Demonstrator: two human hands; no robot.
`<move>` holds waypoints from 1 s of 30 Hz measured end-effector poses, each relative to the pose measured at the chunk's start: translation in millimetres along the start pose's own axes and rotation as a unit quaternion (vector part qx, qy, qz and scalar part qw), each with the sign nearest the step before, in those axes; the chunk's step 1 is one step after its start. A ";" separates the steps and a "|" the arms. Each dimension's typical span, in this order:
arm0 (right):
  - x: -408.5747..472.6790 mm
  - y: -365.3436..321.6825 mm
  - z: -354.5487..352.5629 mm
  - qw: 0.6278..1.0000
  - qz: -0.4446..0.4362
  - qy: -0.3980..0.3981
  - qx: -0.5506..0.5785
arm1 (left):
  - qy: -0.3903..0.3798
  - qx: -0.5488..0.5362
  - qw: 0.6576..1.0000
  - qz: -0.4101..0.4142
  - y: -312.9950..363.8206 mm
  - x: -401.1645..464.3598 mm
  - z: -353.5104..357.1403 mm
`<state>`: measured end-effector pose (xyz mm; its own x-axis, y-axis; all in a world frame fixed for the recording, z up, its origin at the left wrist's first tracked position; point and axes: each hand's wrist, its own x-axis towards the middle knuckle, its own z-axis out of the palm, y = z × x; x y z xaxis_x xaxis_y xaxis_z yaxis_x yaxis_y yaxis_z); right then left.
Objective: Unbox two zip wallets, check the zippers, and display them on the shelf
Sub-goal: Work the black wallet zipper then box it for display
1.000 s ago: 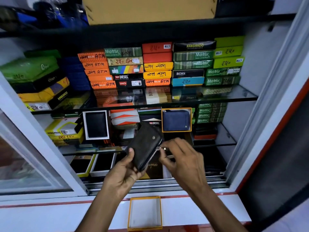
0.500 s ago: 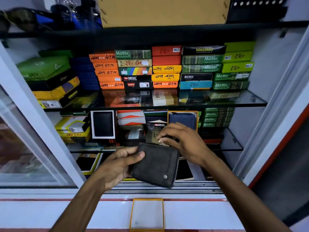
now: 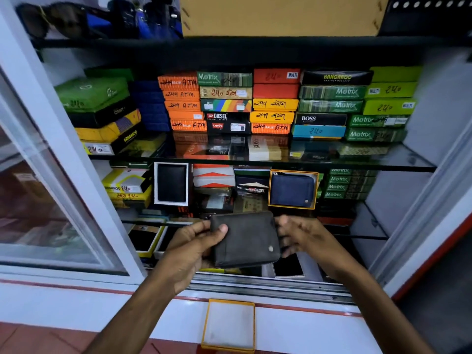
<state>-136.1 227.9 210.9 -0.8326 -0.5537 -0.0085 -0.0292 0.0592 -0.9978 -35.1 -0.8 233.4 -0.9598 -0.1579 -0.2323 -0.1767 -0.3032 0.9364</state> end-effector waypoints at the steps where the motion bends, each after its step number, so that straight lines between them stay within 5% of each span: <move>1: -5.5 2.1 1.6 1.000 -0.018 -0.010 0.005 | 0.006 0.012 0.999 0.029 -0.3 -0.8 -1.7; 6: -24.1 4.0 9.0 0.986 -0.158 0.044 -0.029 | -0.024 0.097 0.969 0.225 -7.6 -7.3 -11.7; 9: -31.4 8.6 13.4 0.938 -0.296 0.098 -0.151 | -0.069 0.166 0.917 0.356 -18.3 -9.3 -23.2; 12: -33.4 18.3 20.1 0.896 -0.361 0.134 -0.220 | -0.082 0.187 0.888 0.413 -31.6 -6.8 -33.2; 15: -34.2 29.6 26.4 0.895 -0.358 0.147 -0.222 | -0.061 0.198 0.885 0.418 -41.6 -5.4 -39.6; 19: -36.2 48.5 29.7 0.918 -0.289 0.148 -0.226 | -0.041 0.206 0.914 0.348 -54.6 -5.2 -49.0; 23: -39.9 65.9 46.1 0.980 -0.092 0.129 -0.121 | 0.059 0.202 0.959 0.189 -77.3 -5.9 -51.2; 27: -36.1 115.8 66.5 0.978 0.083 0.124 -0.144 | 0.177 0.260 0.948 0.055 -130.5 7.9 -66.7; 30: -35.7 152.9 77.0 0.970 0.174 0.129 -0.113 | 0.187 0.259 0.947 -0.029 -167.3 16.0 -77.8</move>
<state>-68.3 192.8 53.6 -0.9234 -0.2436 -0.2968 0.1822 0.4026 -0.8971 -3.9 -25.7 52.5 -0.8175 -0.5072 -0.2730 -0.4032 0.1655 0.9000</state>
